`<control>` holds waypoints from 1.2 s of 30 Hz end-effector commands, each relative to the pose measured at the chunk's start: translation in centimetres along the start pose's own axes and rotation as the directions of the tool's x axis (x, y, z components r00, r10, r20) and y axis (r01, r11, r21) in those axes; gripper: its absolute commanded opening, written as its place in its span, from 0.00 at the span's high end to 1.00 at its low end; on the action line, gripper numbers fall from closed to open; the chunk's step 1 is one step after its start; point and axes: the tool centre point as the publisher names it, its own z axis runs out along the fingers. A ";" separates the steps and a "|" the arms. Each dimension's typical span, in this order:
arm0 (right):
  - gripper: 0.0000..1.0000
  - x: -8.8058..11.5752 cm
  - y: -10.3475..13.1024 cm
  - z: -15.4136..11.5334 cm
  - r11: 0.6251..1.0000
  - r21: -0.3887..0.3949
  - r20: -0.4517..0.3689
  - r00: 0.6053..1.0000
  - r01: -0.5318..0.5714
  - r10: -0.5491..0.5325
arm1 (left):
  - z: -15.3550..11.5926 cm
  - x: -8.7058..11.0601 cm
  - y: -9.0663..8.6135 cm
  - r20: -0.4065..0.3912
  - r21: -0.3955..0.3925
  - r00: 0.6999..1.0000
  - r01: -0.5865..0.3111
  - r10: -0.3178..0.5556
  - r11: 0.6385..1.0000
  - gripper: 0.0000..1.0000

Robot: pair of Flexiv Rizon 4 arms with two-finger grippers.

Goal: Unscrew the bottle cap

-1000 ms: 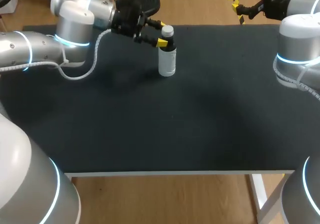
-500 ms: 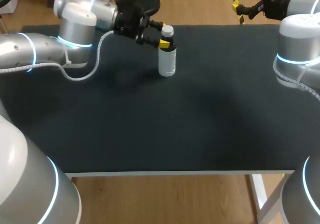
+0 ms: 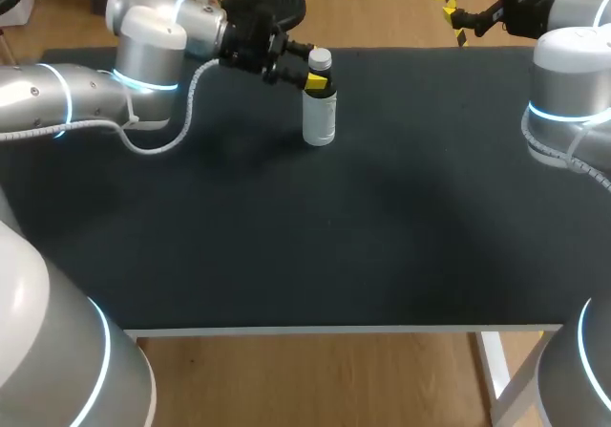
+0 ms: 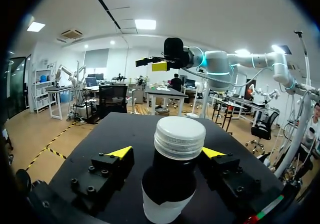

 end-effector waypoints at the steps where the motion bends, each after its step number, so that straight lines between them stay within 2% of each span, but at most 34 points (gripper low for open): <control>1: 0.00 0.0 0.0 0.0 1.000 0.000 0.000 1.000 0.000 0.000 | 0.1 -0.5 0.3 -0.012 0.007 1.000 -0.003 0.003 1.000 0.80; 2: 0.00 0.0 0.0 0.0 1.000 0.000 0.000 1.000 0.000 0.000 | 0.1 -0.5 0.3 -0.013 0.007 1.000 -0.003 0.004 1.000 0.93; 3: 0.00 0.0 0.0 0.0 1.000 0.000 0.000 1.000 0.000 0.000 | 0.1 -0.5 0.3 -0.013 0.007 1.000 -0.003 0.003 1.000 1.00; 36: 0.00 0.0 0.0 0.0 1.000 0.000 0.000 1.000 0.000 0.000 | 0.0 0.6 0.5 -0.057 0.033 0.997 -0.049 0.051 0.998 1.00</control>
